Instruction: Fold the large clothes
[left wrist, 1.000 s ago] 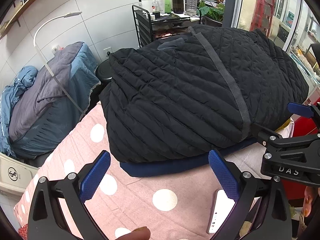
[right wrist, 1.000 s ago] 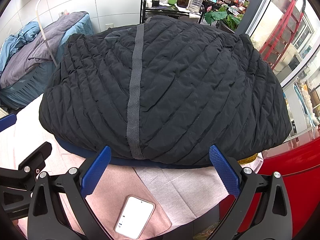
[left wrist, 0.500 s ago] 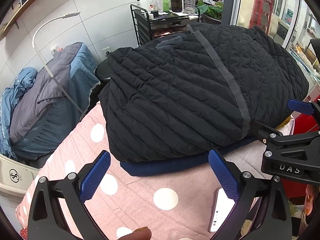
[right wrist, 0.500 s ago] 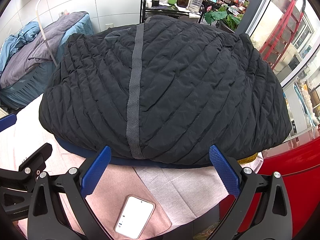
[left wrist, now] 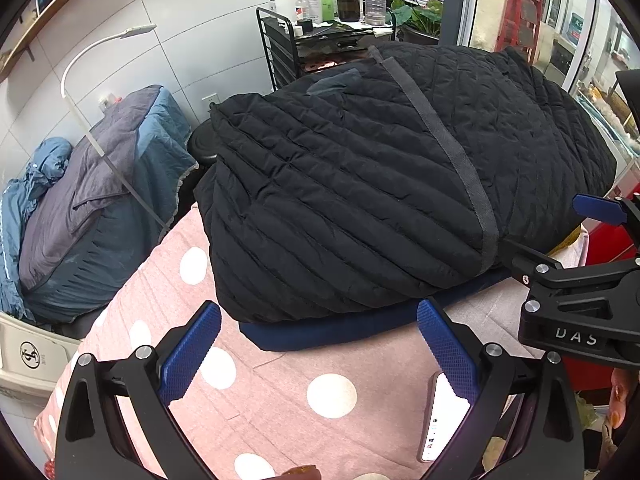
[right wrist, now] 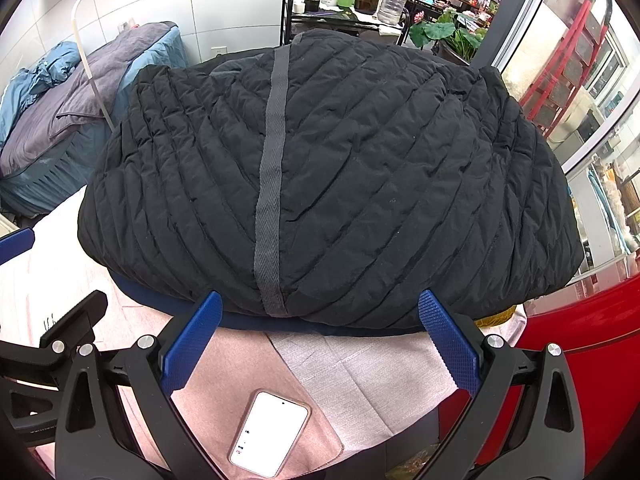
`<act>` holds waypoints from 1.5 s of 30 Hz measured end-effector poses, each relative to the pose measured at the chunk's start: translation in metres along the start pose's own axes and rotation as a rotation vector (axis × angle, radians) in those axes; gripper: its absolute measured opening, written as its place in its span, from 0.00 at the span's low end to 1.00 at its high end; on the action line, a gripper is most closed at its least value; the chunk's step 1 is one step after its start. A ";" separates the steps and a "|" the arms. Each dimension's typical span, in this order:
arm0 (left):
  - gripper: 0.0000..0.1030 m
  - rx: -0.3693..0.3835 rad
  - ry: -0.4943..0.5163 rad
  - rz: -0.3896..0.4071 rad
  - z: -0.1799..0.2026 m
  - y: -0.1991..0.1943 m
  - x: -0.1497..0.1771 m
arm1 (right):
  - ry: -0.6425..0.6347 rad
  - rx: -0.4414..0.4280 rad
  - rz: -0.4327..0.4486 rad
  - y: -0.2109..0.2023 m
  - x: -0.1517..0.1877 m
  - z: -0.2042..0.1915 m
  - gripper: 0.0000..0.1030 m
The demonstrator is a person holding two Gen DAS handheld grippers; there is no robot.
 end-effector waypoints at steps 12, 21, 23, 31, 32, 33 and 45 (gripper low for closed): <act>0.94 0.000 0.007 -0.006 0.000 0.001 0.001 | -0.006 -0.001 -0.004 0.003 0.001 -0.001 0.94; 0.94 0.070 -0.014 0.037 0.001 -0.005 0.003 | -0.007 -0.001 -0.005 0.003 0.000 -0.002 0.94; 0.94 0.085 -0.021 0.095 0.001 -0.012 0.003 | -0.006 0.000 -0.004 0.003 0.000 -0.002 0.94; 0.94 0.020 -0.011 0.120 0.006 -0.017 -0.001 | -0.008 -0.002 -0.002 0.003 -0.001 -0.001 0.94; 0.94 0.020 -0.018 0.094 0.004 -0.013 -0.001 | -0.009 0.000 -0.002 0.003 0.000 -0.001 0.94; 0.94 0.029 -0.022 0.053 0.004 -0.007 -0.001 | -0.010 0.002 -0.003 0.004 0.000 0.000 0.94; 0.94 0.019 -0.027 -0.015 0.001 0.005 0.008 | -0.014 -0.001 -0.006 0.004 -0.005 0.001 0.94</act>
Point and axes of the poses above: each gripper's, at about its wrist camera, not at the fingertips, and y roughly the way its jaws point, z to its right, x to its underside, the point moved 8 cm from there along y, roughly the way its jaws point, and after that the axes turned 13 degrees about -z, right-handed, at the moved point
